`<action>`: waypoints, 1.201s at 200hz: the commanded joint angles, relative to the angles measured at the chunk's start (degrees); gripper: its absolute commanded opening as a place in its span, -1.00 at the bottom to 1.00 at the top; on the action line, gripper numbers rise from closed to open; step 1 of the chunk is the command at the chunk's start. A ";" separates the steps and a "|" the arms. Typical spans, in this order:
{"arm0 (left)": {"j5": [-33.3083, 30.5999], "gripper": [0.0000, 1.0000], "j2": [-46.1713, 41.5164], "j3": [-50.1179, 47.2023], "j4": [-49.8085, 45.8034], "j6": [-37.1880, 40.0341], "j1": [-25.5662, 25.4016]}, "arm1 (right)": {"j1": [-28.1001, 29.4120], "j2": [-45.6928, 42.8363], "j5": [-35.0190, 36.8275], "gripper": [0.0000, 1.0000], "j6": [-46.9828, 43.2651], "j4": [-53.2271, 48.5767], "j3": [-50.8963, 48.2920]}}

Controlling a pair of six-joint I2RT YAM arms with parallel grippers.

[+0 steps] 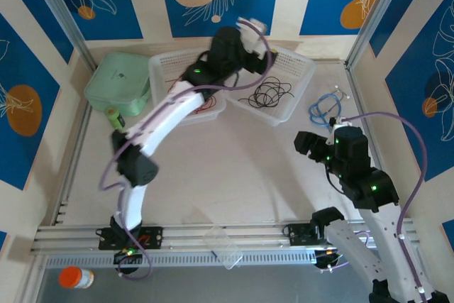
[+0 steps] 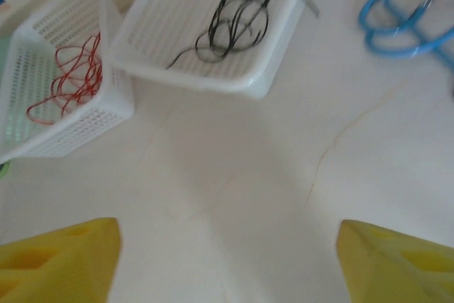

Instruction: Untangle the cables

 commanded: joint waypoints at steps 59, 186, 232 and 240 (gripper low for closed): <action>-26.72 0.99 -55.50 -66.62 18.60 5.15 9.54 | -6.91 2.19 0.89 0.79 -21.47 44.77 -26.42; -19.92 0.99 -29.79 -107.72 74.41 2.18 30.31 | -17.74 30.93 -12.37 0.79 -22.87 96.49 -43.43; -4.08 0.99 -20.13 -107.32 82.87 1.53 35.66 | -18.80 54.78 -19.89 0.75 -20.83 111.43 -36.23; -0.94 0.99 -22.83 -103.97 72.06 0.76 36.52 | -18.67 52.04 -21.62 0.76 -22.23 101.00 -33.42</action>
